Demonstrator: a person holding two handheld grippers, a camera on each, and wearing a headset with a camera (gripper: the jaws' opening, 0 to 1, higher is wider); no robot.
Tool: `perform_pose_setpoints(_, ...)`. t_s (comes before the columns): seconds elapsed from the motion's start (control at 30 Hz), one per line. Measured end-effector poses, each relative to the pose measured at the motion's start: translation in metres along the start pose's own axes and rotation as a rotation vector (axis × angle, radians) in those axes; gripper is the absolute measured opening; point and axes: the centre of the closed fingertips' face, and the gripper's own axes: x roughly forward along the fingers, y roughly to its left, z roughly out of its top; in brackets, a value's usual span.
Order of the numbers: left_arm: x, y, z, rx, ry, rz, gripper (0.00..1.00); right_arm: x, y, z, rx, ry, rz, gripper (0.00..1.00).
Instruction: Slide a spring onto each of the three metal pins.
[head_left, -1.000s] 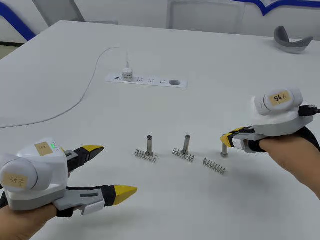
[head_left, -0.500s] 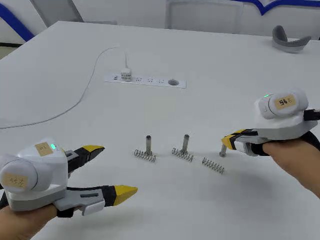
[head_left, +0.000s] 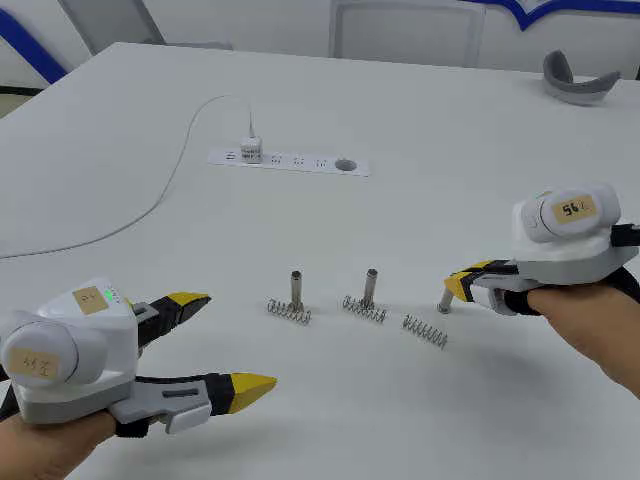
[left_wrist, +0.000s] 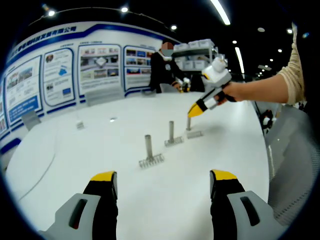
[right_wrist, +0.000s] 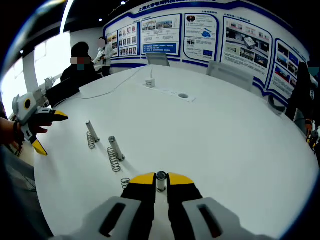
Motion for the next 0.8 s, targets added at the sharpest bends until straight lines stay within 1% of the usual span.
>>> perform_pose_setpoints(0.17,0.000,0.000,0.000,0.001,0.001,-0.001,0.77,-0.001,0.000,0.002,-0.004,-0.009,0.002,0.10)
perform_pose_setpoints(0.33,0.000,-0.001,0.001,0.001,-0.001,-0.002,0.77,-0.001,0.001,0.001,-0.012,-0.008,0.004,0.13)
perform_pose_setpoints(0.63,0.000,-0.002,0.002,0.006,0.000,-0.004,0.77,-0.011,-0.002,0.004,-0.028,-0.034,-0.006,0.16)
perform_pose_setpoints(0.8,0.001,-0.002,0.003,0.007,-0.003,-0.003,0.77,-0.015,-0.004,0.003,-0.043,-0.040,-0.008,0.17)
